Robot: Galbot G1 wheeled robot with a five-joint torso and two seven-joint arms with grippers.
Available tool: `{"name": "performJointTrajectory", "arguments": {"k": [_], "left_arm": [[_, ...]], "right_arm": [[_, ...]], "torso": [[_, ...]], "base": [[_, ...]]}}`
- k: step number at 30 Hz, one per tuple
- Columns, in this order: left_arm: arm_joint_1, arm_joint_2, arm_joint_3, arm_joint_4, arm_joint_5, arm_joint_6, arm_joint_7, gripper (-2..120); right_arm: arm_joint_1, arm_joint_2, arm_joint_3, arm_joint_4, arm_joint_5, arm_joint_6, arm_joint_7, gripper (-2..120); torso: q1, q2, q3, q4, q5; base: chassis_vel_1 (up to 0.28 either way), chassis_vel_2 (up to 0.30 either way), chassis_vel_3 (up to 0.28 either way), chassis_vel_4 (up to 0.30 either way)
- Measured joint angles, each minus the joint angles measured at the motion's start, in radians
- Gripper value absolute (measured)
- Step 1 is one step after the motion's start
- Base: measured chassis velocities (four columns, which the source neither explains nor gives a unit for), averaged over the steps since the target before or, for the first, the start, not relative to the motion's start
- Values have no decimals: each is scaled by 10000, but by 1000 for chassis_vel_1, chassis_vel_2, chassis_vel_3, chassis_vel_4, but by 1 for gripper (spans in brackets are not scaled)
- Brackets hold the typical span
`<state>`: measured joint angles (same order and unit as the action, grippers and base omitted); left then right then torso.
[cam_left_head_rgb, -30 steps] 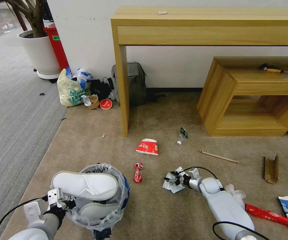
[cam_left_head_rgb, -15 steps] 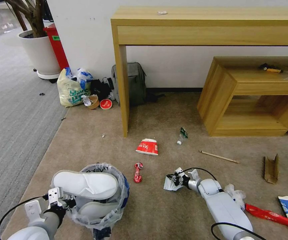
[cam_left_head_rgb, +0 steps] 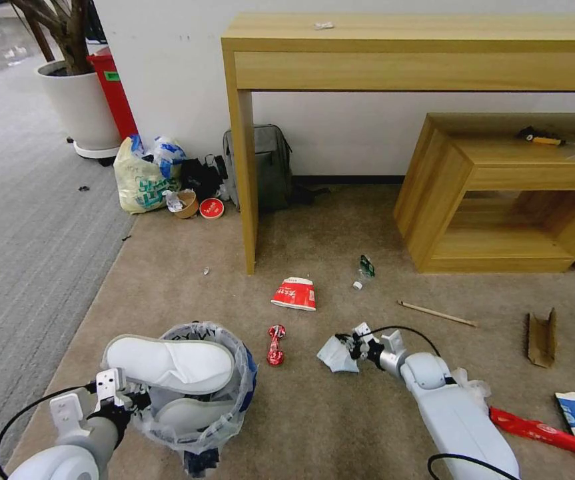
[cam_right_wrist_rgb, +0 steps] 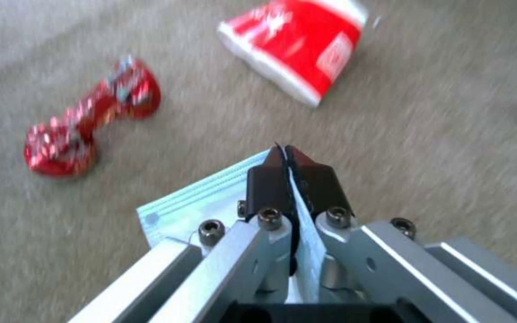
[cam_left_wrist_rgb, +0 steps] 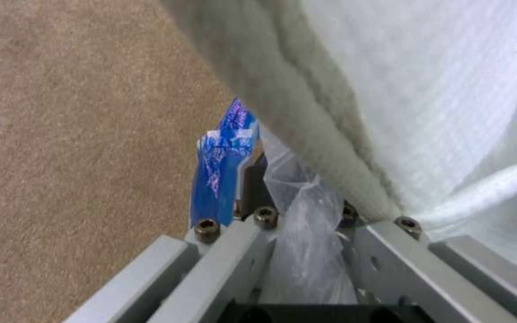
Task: Pick up the trash bin and place the garbage on the floor into it.
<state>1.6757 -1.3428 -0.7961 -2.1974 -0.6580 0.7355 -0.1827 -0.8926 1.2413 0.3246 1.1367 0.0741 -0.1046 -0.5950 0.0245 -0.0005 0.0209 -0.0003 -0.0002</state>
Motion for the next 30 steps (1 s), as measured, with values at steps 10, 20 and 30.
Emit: {"name": "performJointTrajectory", "arguments": {"k": [10, 20, 30], "left_arm": [[-75, 95, 36, 265, 67, 0, 101, 0], [-906, 346, 575, 996, 123, -1, -8, 0], [-1279, 469, 1065, 1184, 75, -6, -124, 0]], "right_arm": [[339, -338, -180, 2255, 907, -123, 169, 0], [1586, -35, -2347, 4336, 2704, -941, 649, 0], [1885, -64, -4890, 6070, 3864, -1584, 1166, 0]], "torso": [[0, 0, 0, 2, 0], [0, 0, 0, 2, 1], [-1, 0, 0, 1, 0]], "base": [[0, 0, 0, 0], [0, 0, 0, 0], [0, 0, 0, 0]]}}
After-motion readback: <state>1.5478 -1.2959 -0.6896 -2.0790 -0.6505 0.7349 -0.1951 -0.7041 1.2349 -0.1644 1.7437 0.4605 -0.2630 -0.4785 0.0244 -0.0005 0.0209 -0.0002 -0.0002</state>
